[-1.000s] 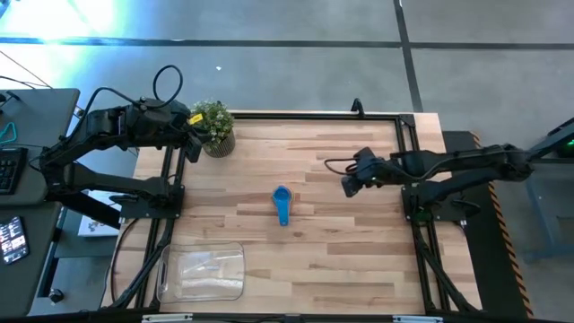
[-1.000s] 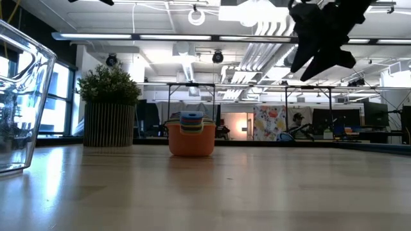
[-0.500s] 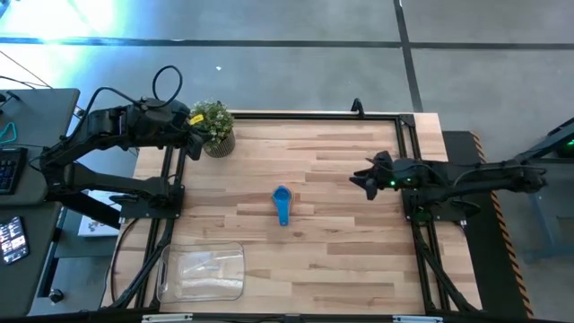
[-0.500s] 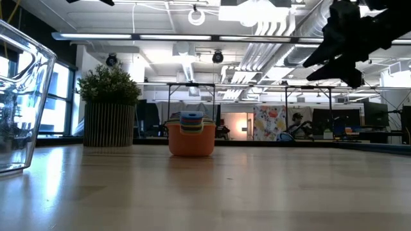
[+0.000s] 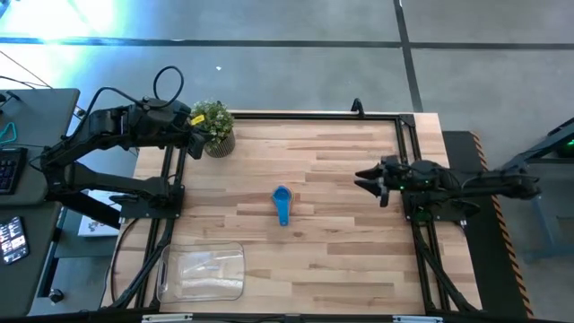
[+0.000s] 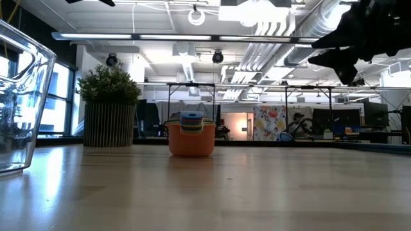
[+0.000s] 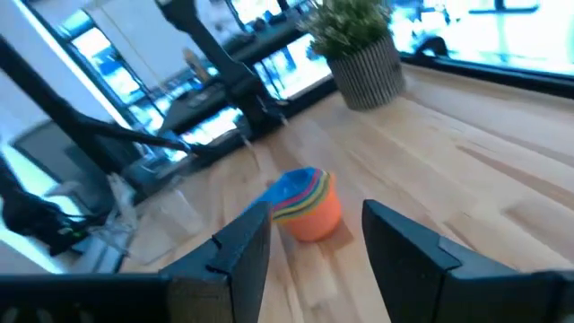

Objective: Nest measuring cups in basket
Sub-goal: Put the stacked measuring cups into the transparent bin

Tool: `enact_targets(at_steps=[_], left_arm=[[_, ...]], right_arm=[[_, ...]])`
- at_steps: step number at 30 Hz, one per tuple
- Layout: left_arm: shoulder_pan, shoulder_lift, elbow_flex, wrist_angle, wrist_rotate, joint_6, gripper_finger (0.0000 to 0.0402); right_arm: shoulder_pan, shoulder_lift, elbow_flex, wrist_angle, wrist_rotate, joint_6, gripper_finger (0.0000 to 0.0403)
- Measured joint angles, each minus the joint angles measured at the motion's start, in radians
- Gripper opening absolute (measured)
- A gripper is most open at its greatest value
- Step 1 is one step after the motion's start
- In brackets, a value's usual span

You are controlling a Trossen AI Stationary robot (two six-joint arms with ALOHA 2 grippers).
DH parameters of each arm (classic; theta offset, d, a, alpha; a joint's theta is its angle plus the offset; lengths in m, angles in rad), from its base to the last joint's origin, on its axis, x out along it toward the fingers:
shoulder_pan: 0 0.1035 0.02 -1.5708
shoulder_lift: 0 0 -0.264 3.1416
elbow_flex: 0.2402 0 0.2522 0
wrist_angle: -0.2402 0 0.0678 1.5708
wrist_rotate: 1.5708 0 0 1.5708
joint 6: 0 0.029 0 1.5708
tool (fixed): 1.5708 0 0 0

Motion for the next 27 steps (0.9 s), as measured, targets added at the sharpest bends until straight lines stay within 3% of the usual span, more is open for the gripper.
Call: enact_targets(at_steps=[11, 27], left_arm=[[0.0, 0.0, 0.0, 0.0, -0.003, -0.101, 0.0106], [0.0, 0.08, 0.0, 0.003, -0.012, -0.387, 0.0106]], right_arm=[[0.0, -0.19, -0.179, 0.199, -0.098, -0.005, 0.0169], [0.0, -0.252, -0.201, 0.126, -0.123, -0.105, 0.0169]])
